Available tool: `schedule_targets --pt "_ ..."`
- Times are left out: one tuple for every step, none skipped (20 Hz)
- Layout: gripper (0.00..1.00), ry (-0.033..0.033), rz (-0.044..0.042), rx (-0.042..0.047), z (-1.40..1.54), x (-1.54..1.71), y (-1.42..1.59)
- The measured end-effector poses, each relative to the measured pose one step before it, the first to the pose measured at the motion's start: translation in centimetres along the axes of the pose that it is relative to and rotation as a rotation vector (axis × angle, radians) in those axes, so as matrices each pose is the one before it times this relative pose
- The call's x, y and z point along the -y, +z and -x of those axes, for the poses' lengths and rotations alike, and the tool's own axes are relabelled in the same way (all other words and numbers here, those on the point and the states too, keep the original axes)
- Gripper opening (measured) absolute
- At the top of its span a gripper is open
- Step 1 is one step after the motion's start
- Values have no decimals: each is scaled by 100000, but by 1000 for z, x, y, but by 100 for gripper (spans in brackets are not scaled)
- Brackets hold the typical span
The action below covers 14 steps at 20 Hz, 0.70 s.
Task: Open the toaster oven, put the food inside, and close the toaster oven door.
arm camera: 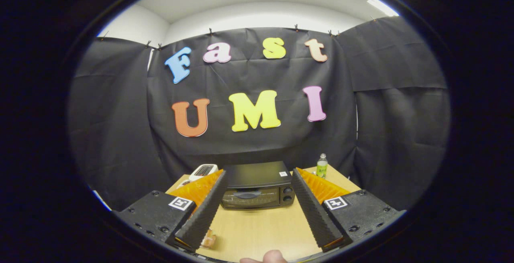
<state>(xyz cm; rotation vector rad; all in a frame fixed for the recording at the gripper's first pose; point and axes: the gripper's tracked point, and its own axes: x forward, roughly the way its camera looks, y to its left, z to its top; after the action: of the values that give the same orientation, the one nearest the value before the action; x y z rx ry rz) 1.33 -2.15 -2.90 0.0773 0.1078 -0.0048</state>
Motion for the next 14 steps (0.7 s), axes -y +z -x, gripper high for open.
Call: schedule_targets --pt "100 -204 -77 195 -108 205 57" --pt "100 68 -154 334 -204 79 88" --pt "100 344 28 -389 -366 -15 -18" --pt "100 547 98 -685 -514 -61 -283" --pt "100 488 -253 -607 -508 -27 -198" --pt "100 638 -715 -941 -685 -102 -154" --pt "100 955 -737 -1017 -704 -166 -352" --pt "100 911 -582 -895 -815 -220 -278" --pt "100 678 -382 -766 -960 -82 -340" --pt "100 935 -151 -715 -1045 -145 -495" --pt "100 591 359 -1046 -1072 -16 -698" --pt "100 546 581 -1019 -1163 16 -628" --pt "100 656 747 -1184 -1262 -51 -814" --pt "100 246 1307 -1395 -1384 38 -1012"
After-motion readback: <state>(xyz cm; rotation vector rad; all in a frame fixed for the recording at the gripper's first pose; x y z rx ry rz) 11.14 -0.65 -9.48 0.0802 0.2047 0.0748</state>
